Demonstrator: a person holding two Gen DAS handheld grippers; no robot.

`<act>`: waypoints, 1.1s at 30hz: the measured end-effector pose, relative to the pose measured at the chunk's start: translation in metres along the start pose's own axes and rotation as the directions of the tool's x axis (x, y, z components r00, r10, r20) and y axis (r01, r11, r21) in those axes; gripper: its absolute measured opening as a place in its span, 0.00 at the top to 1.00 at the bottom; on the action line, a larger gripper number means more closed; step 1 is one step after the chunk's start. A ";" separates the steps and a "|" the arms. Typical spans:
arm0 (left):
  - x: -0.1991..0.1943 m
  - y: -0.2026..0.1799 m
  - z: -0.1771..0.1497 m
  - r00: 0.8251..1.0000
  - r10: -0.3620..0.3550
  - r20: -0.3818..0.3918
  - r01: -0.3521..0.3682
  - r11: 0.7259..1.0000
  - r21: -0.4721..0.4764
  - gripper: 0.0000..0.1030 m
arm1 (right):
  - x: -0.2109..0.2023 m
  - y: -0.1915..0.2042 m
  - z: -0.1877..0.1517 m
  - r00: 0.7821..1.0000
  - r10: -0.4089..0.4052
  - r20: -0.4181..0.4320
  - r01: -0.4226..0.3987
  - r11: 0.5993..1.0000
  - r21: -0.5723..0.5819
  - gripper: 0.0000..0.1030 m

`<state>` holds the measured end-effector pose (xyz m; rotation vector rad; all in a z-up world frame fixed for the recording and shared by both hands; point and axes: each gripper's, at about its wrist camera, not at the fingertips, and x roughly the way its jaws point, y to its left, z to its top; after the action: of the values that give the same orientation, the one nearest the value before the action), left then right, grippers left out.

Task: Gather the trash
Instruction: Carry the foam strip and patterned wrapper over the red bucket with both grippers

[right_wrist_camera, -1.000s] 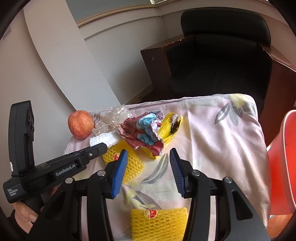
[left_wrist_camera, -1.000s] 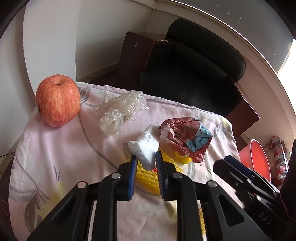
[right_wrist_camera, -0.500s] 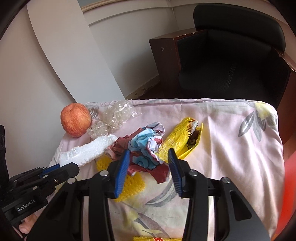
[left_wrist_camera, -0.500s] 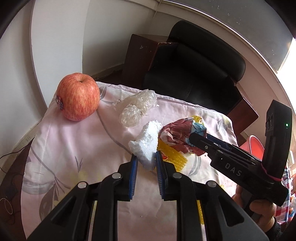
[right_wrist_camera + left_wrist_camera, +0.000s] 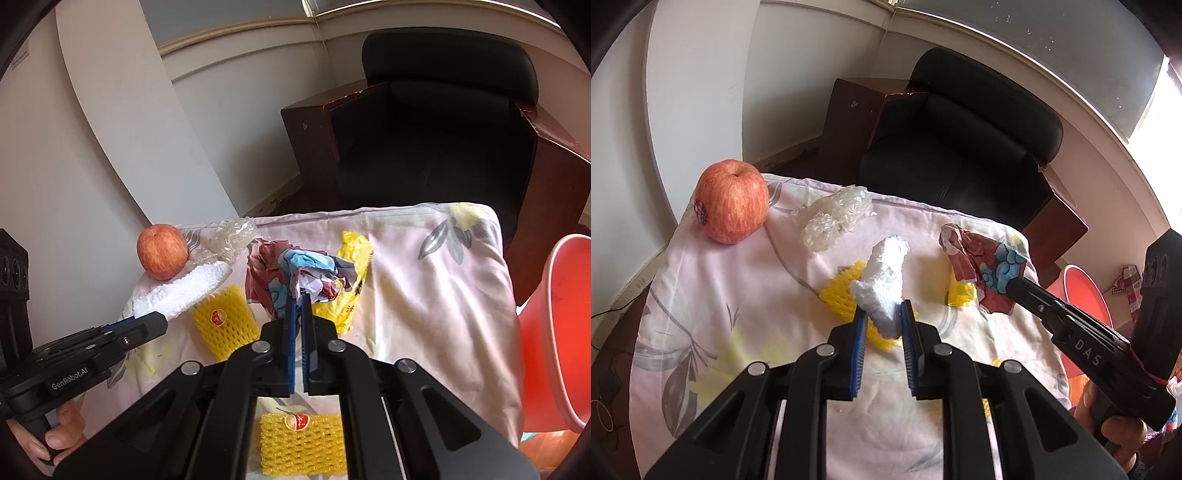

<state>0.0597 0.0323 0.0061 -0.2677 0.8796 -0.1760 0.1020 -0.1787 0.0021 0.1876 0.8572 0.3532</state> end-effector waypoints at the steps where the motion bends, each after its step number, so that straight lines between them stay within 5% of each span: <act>1: -0.001 -0.007 0.000 1.000 -0.011 0.002 0.011 1.000 0.007 0.84 | -0.009 -0.004 0.000 1.000 -0.003 0.011 0.003 1.000 0.009 0.97; 7: -0.004 -0.056 -0.002 0.996 -0.086 0.001 0.086 0.993 0.078 0.84 | -0.060 -0.035 -0.002 0.996 -0.041 0.084 0.035 0.996 0.077 0.97; 12: 0.004 -0.109 -0.006 0.989 -0.148 -0.028 0.150 0.977 0.153 0.84 | -0.094 -0.071 -0.009 0.982 -0.149 0.118 0.132 0.981 0.139 0.97; 23: 0.037 -0.214 -0.024 0.963 -0.232 -0.137 0.262 0.925 0.275 0.84 | -0.123 -0.153 -0.034 0.932 -0.358 0.060 0.328 0.902 0.279 0.97; 33: 0.070 -0.278 -0.037 0.938 -0.244 -0.245 0.318 0.887 0.335 0.83 | -0.132 -0.198 -0.054 0.892 -0.452 -0.010 0.429 0.840 0.333 0.97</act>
<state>0.0635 -0.2565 0.0159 -0.0214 0.9805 -0.6453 0.0263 -0.4105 0.0007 0.3004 0.8594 -0.2340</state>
